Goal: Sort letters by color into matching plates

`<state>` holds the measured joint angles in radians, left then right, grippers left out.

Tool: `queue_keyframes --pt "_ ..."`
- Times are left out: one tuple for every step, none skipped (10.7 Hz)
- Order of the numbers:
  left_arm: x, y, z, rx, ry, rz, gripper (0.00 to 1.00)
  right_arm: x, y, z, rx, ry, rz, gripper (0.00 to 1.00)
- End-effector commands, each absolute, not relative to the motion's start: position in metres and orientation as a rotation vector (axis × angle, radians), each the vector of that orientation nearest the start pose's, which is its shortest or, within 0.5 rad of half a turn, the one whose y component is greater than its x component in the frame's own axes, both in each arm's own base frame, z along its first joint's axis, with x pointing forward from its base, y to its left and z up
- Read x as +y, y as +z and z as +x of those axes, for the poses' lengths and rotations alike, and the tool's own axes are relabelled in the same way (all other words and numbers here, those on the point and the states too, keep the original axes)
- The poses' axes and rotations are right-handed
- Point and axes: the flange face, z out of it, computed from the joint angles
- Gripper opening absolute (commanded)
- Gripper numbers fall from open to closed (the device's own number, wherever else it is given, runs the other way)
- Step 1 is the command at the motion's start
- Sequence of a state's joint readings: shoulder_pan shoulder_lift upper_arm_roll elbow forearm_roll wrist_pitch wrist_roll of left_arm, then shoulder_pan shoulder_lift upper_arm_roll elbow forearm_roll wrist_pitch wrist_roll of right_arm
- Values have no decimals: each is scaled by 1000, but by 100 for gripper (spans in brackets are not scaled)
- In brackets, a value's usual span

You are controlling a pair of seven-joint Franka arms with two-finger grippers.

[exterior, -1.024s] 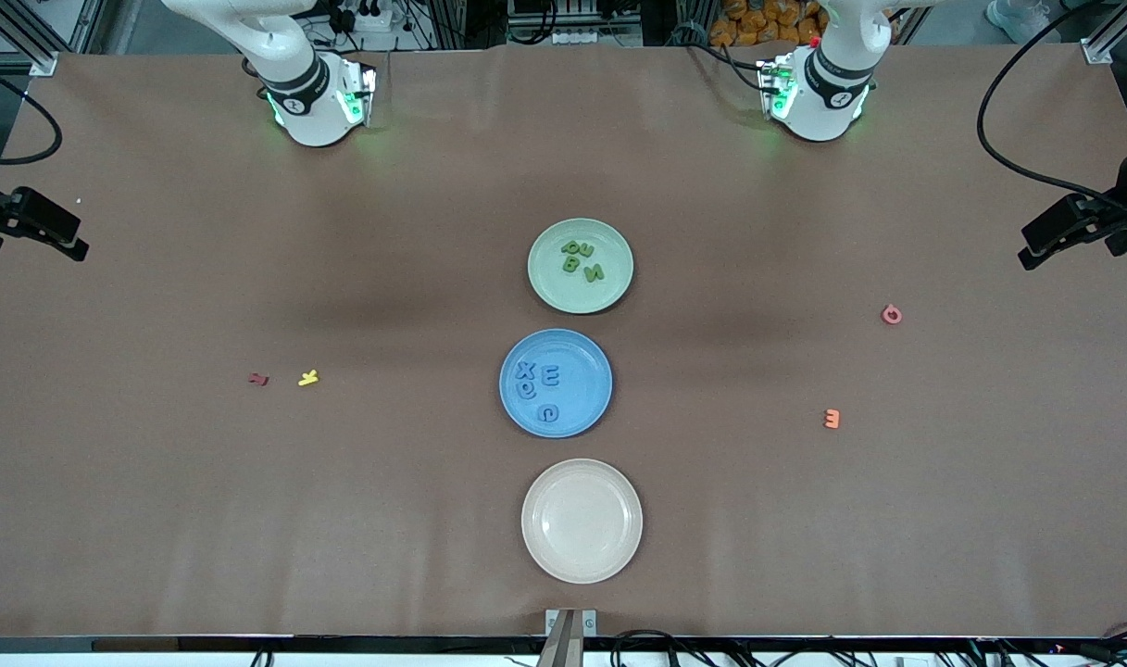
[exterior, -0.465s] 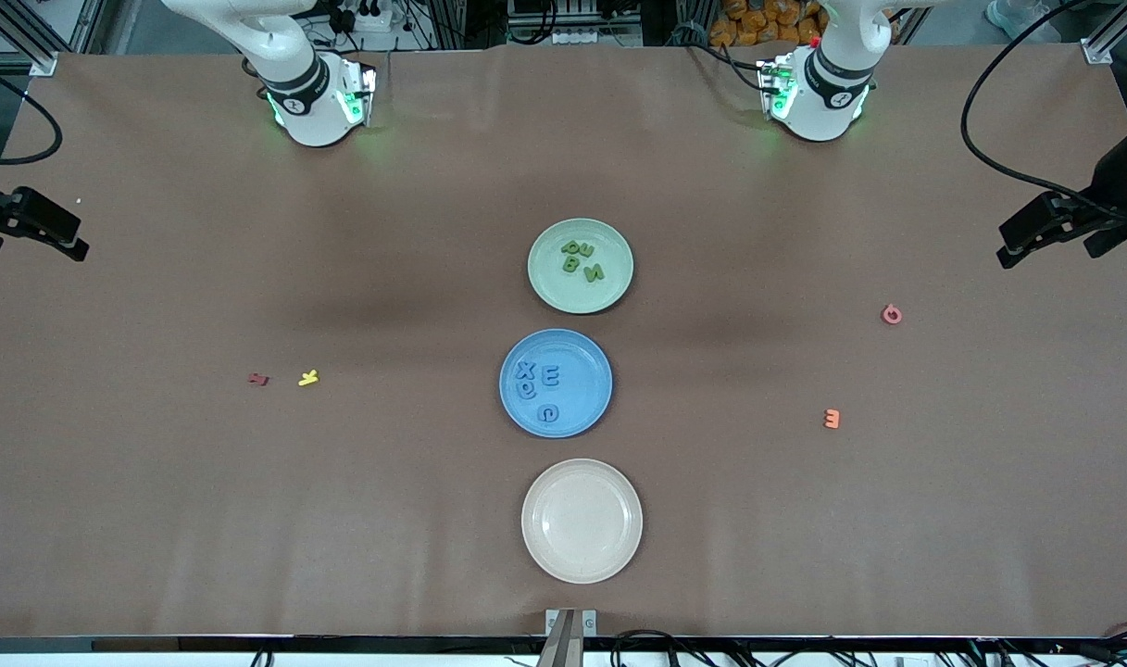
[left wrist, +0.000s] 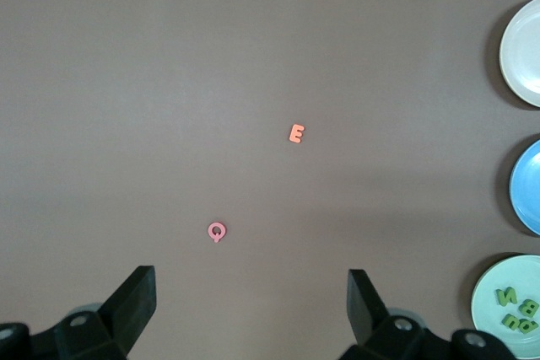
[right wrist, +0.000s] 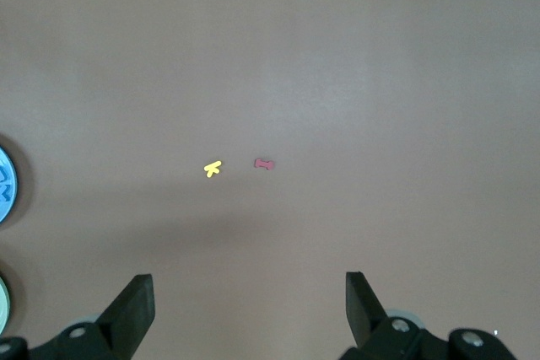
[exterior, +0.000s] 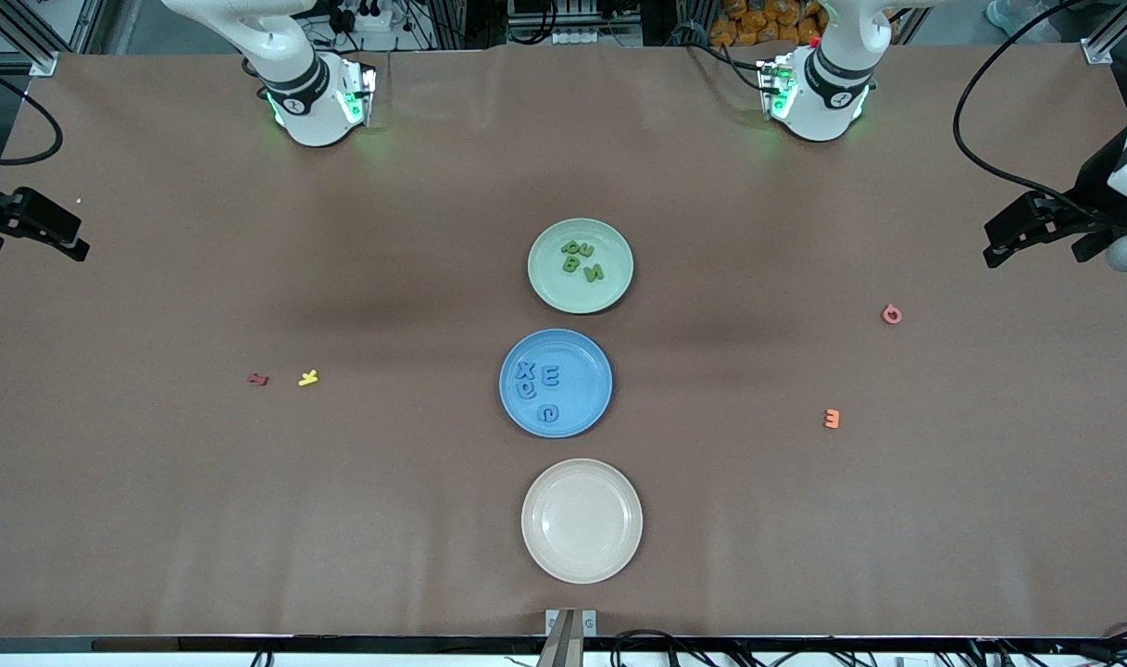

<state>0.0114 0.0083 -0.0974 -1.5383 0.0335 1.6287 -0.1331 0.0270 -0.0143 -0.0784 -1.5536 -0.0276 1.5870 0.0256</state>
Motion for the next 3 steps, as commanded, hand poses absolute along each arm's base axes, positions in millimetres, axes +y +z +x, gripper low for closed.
queue_keyframes --pt "-51 644 559 -22 -123 -3141 100 -30 641 553 105 -60 -3160 100" --pt "-53 644 559 -15 -123 -3143 100 -30 642 553 105 -62 -3159 100" --pt "-53 644 559 -14 -123 -3143 100 -30 642 553 105 -62 -3160 100"
